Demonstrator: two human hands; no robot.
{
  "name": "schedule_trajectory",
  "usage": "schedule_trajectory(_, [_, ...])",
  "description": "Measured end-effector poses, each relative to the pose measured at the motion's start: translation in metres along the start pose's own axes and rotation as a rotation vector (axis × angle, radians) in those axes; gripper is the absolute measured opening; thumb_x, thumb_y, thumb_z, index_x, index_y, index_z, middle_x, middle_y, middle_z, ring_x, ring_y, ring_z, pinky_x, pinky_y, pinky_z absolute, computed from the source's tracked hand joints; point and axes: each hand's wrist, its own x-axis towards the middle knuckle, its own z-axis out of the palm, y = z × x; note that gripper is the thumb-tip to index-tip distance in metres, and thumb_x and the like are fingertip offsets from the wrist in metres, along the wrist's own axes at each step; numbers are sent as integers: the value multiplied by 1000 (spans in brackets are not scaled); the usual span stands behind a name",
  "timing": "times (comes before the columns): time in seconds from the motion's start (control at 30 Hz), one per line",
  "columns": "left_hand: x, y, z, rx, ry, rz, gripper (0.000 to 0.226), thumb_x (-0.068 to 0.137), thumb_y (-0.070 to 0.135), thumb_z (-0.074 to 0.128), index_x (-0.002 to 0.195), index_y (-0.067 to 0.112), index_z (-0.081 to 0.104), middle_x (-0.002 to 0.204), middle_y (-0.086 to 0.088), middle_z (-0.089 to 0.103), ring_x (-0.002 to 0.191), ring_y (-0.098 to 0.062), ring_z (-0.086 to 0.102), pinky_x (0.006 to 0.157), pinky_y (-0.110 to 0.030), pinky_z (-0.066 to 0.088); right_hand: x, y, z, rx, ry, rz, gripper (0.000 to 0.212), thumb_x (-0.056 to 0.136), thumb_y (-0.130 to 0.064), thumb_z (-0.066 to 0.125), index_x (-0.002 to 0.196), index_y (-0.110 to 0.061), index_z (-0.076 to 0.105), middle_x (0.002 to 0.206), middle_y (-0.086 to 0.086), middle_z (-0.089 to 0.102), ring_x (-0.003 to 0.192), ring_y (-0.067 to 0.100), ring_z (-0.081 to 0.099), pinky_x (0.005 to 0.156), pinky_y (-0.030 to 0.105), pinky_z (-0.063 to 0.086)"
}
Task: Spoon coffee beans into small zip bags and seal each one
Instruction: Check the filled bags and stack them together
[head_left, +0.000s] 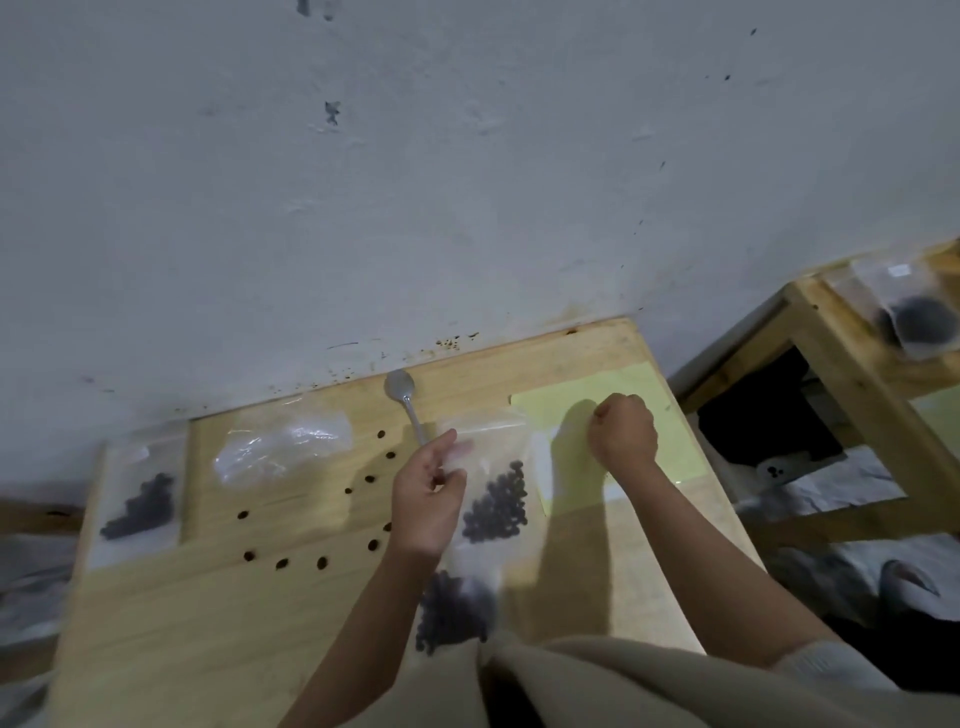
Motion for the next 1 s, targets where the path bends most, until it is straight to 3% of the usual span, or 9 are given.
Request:
schedule_trajectory(0.13, [-6, -1, -3, -3, -4, -29, 46, 89, -5, 54, 129, 18, 55, 129, 8, 54, 110, -1, 52, 97, -24, 43, -1, 7, 1, -21, -7, -42, 19, 85, -7, 55, 68, -13, 50, 70, 3, 44, 73, 32, 49, 55, 28, 36])
schedule_trajectory(0.2, [-8, 0, -5, -13, -4, -26, 46, 89, -6, 54, 128, 17, 55, 129, 6, 55, 109, 0, 52, 95, -22, 43, -1, 9, 1, 12, 12, -38, 12, 85, -2, 51, 83, -8, 61, 80, 10, 57, 80, 33, 56, 57, 30, 41])
schedule_trajectory(0.33, [-13, 2, -11, -54, -15, -21, 46, 89, -7, 54, 126, 21, 56, 131, 3, 56, 116, -5, 54, 93, -22, 47, -8, 7, -10, 220, 85, -21, 28, 87, -3, 48, 110, -3, 64, 108, 15, 66, 100, 32, 60, 71, 29, 44])
schedule_trajectory(0.43, [-16, 3, -19, -67, -28, -3, 49, 89, -8, 52, 128, 21, 55, 128, 4, 59, 116, -4, 56, 99, -28, 47, -26, -9, -29, 409, 111, -65, 18, 87, -8, 55, 100, -7, 67, 96, 7, 69, 92, 25, 63, 72, 25, 43])
schedule_trajectory(0.5, [-19, 5, -24, -76, -42, 18, 51, 89, -10, 49, 129, 21, 54, 122, 11, 61, 95, 7, 60, 85, -19, 51, -50, -30, -43, 605, 98, -107, 4, 84, -14, 65, 86, -11, 67, 78, -1, 66, 73, 16, 63, 66, 26, 48])
schedule_trajectory(0.6, [-27, 6, -33, -93, -57, 36, 56, 88, -10, 49, 130, 26, 54, 125, 12, 58, 89, -6, 62, 77, -28, 55, -101, -63, -55, 788, -11, -228, 11, 77, -16, 75, 72, -15, 65, 62, -5, 60, 53, 6, 53, 54, 14, 44])
schedule_trajectory(0.7, [-37, 7, -46, -108, -54, 73, 56, 88, -8, 49, 125, 33, 56, 120, 16, 61, 84, -15, 60, 72, -32, 55, -144, -89, -51, 830, -115, -346, 13, 76, -13, 76, 70, -17, 66, 62, -6, 60, 51, 2, 49, 54, 13, 42])
schedule_trajectory(0.8, [-50, 10, -63, -113, -35, 167, 49, 89, -3, 52, 119, 35, 58, 118, 16, 64, 68, -5, 55, 62, -18, 47, -170, -108, -39, 773, -119, -371, 13, 77, -18, 76, 71, -22, 66, 68, -5, 64, 55, 0, 51, 57, 11, 42])
schedule_trajectory(1.0, [-68, 8, -105, -207, 69, 209, 21, 89, 13, 64, 103, 29, 67, 104, 6, 70, 97, -5, 65, 82, -18, 49, -218, -144, -13, 688, -71, -442, 8, 77, -17, 75, 76, -17, 67, 73, -10, 66, 65, -3, 57, 59, 10, 43])
